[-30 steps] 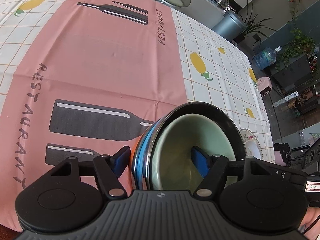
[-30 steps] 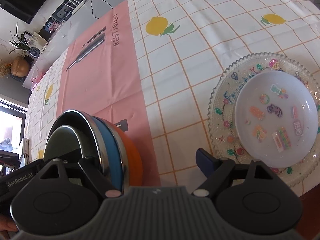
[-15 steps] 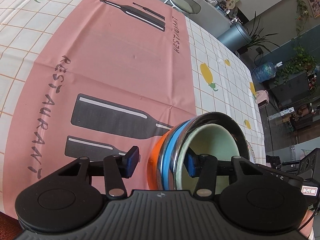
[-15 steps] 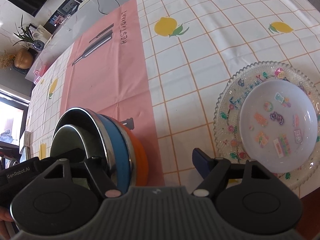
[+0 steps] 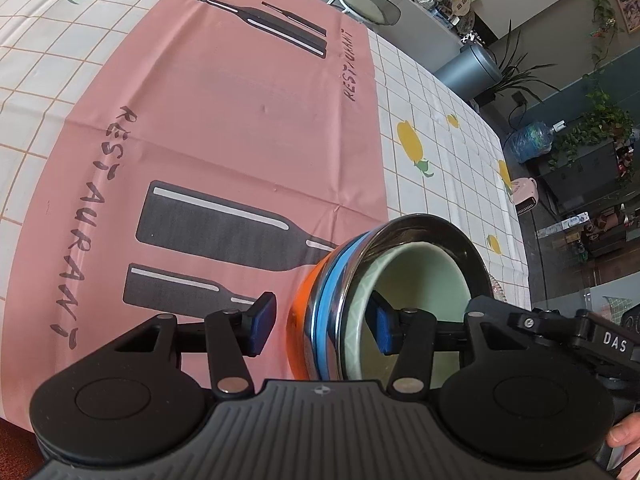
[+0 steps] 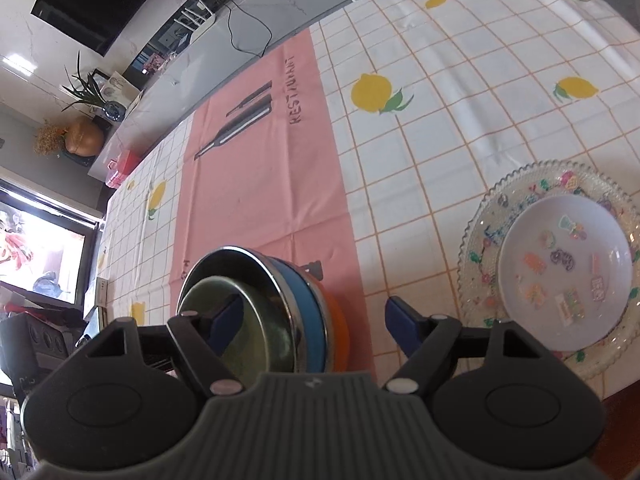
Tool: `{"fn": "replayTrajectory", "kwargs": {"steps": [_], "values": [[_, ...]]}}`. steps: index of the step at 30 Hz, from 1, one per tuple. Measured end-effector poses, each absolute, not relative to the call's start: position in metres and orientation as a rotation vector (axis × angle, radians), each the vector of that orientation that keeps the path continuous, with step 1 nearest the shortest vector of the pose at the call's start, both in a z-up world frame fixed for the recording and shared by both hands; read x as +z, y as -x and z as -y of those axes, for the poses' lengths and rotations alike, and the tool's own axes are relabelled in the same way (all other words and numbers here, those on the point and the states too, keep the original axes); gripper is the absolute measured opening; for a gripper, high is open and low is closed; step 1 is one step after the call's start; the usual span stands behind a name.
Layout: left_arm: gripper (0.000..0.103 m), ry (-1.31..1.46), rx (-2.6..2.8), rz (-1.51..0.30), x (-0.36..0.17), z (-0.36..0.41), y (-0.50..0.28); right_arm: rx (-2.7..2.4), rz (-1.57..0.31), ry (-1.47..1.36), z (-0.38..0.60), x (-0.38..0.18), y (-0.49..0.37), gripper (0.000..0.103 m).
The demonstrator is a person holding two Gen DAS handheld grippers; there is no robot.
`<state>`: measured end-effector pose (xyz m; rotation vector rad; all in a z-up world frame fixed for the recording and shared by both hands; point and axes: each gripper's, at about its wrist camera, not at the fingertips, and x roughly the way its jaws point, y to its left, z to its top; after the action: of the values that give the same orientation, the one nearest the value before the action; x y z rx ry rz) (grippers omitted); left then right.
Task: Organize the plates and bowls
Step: 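Lift the orange pot with both grippers and lower it onto the plate stack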
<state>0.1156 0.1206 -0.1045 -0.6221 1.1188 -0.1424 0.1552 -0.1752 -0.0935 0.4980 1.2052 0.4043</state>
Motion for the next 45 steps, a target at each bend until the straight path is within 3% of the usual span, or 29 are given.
{"fn": "replayTrajectory", "kwargs": {"steps": [3, 15, 18, 33, 45], "values": [[0.062, 0.660, -0.134, -1.133, -0.112, -0.122, -0.114, 0.410, -1.250, -0.497, 0.165, -0.108, -0.153, 0.076], [0.060, 0.696, -0.136, -1.120, -0.120, -0.117, -0.114, 0.406, -1.283, -0.571, 0.160, -0.130, -0.152, 0.056], [0.055, 0.713, -0.142, -1.113, -0.120, -0.117, -0.113, 0.404, -1.279, -0.570, 0.159, -0.131, -0.151, 0.055], [0.055, 0.730, -0.113, -1.074, -0.117, -0.115, -0.106, 0.385, -1.264, -0.557, 0.160, -0.131, -0.148, 0.045], [0.055, 0.649, -0.104, -1.066, -0.100, -0.096, -0.106, 0.390, -1.287, -0.652, 0.177, -0.134, -0.138, 0.044]]}}
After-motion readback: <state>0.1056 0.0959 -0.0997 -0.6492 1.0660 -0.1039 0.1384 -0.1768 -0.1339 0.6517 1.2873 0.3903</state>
